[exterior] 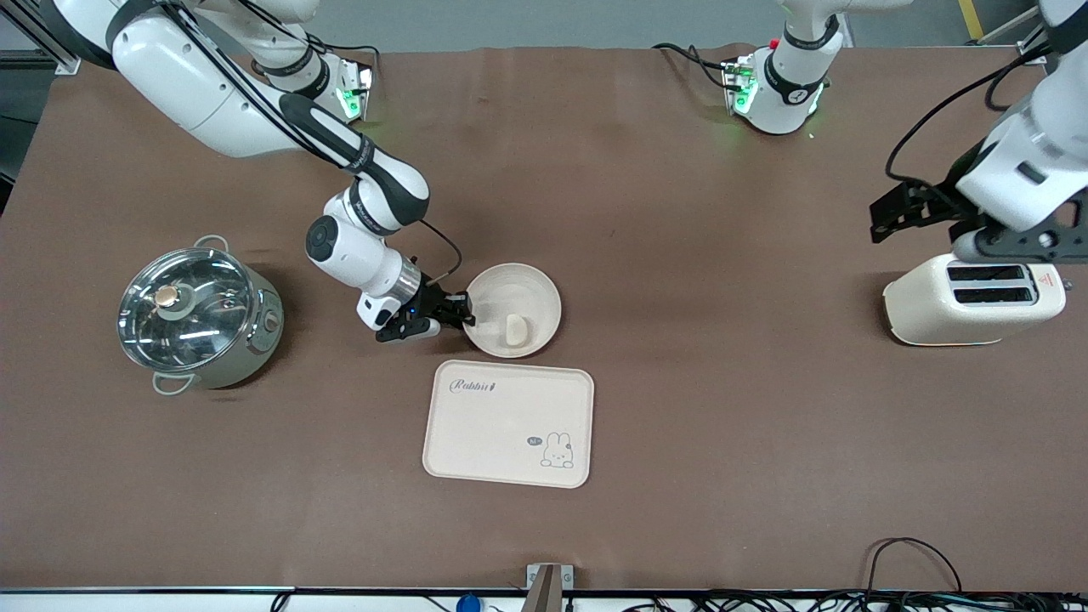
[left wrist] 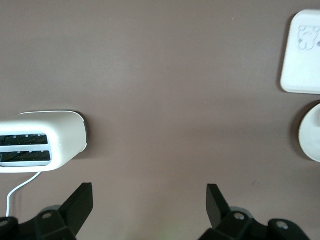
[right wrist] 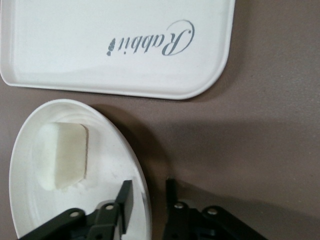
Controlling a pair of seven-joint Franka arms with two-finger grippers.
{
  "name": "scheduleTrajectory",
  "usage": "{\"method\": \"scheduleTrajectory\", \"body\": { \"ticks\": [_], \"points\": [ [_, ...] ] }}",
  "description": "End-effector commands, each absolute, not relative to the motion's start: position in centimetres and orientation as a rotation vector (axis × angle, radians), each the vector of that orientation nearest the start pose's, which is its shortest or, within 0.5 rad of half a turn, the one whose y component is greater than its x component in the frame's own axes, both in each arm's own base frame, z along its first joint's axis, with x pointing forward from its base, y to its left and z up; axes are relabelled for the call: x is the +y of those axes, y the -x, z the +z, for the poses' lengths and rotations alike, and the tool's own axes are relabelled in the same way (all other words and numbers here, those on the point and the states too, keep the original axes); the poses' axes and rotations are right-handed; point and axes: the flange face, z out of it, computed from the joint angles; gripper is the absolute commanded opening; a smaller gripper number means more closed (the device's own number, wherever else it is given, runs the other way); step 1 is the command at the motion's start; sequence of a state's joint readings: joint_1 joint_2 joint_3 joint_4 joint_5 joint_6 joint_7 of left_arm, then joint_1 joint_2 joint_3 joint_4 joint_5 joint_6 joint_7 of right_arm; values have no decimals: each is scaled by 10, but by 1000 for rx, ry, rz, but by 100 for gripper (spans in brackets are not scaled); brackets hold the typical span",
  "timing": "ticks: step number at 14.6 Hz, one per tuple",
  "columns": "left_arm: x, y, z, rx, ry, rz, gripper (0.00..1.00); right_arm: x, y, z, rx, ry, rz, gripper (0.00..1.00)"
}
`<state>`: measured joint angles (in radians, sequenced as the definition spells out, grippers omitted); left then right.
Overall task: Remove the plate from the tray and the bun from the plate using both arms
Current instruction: 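Lower the plate onto the table while the left gripper starts reaching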
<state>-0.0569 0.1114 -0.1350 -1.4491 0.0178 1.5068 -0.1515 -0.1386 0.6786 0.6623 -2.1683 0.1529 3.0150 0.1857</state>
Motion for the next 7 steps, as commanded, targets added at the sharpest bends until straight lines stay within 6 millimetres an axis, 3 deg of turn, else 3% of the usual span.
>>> {"method": "scheduleTrajectory", "body": {
  "ticks": [1, 4, 7],
  "points": [
    [-131, -588, 586, 86, 3111, 102, 100, 292, -520, 180, 68, 2630, -177, 100],
    [-194, -596, 546, -14, 3106, 113, 100, 288, -560, 231, 183, 2634, -125, 100],
    [-266, -599, 503, -48, 3123, 85, 100, 233, -602, 261, 145, 2691, -86, 100]
  ]
}}
